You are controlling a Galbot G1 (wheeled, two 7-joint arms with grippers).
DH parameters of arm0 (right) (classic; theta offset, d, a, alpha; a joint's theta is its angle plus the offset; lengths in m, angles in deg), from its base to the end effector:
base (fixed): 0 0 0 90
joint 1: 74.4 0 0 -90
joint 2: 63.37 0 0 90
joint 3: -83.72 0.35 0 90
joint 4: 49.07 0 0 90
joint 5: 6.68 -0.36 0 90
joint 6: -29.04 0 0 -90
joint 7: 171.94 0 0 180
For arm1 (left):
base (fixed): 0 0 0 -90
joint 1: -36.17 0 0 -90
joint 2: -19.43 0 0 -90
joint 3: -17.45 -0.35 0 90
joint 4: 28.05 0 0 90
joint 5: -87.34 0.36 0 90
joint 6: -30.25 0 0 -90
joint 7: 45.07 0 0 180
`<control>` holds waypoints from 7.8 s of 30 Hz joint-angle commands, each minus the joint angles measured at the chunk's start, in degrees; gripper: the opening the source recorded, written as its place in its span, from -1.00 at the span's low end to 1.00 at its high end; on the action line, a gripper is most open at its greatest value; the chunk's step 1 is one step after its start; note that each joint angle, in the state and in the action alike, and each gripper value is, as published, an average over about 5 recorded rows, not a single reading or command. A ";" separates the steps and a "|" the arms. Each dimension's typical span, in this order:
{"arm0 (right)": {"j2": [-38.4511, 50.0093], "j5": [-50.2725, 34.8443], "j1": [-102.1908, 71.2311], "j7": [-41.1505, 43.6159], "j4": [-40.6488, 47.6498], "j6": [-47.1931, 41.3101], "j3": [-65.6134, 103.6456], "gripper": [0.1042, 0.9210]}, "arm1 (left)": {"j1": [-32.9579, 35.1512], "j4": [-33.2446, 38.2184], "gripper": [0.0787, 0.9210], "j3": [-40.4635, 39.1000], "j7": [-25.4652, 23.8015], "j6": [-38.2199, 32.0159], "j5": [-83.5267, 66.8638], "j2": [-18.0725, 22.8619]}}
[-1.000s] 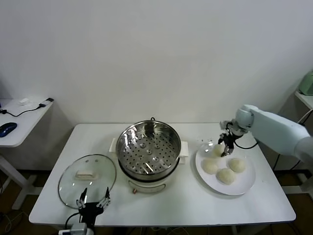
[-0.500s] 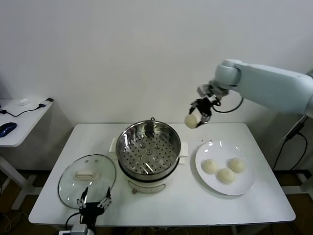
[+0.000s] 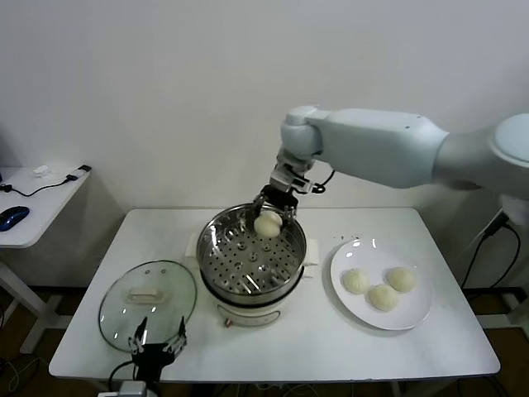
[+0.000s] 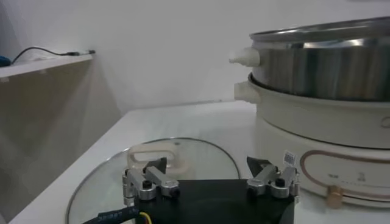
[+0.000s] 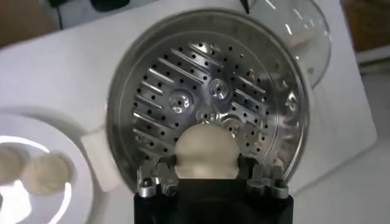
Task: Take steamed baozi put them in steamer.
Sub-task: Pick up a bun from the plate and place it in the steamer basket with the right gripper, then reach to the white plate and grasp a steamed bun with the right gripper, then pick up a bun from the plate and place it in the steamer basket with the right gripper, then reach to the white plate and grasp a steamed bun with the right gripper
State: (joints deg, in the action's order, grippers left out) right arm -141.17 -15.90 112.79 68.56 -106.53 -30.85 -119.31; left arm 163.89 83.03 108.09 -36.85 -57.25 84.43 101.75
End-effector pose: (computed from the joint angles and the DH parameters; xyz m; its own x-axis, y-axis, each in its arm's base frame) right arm 0.6006 0.1581 -0.0439 -0.0728 -0.2150 0.9739 -0.2858 -0.9310 -0.2269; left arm 0.1323 0.0332 -0.3780 -0.9423 -0.1085 0.3166 -0.0770 0.9909 0.1105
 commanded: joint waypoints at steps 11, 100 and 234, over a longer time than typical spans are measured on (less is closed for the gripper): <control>-11.49 17.29 -14.17 -4.32 23.99 13.95 9.14 0.41 | -1.10 -0.96 0.77 -0.08 0.22 -0.05 -0.11 0.07; 31.09 -23.32 -4.83 -11.81 -13.34 -47.92 -10.07 0.22 | 0.32 0.78 0.77 0.07 0.19 0.17 0.93 0.80; 38.84 -15.36 -7.25 -12.31 -19.61 -49.37 -10.23 0.21 | 1.48 3.02 0.77 0.57 0.09 2.01 1.08 0.32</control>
State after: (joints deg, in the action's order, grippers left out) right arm -102.10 -31.47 99.32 53.98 -125.48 -81.19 -126.94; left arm 165.29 85.87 108.71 -36.78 -55.31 85.44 102.06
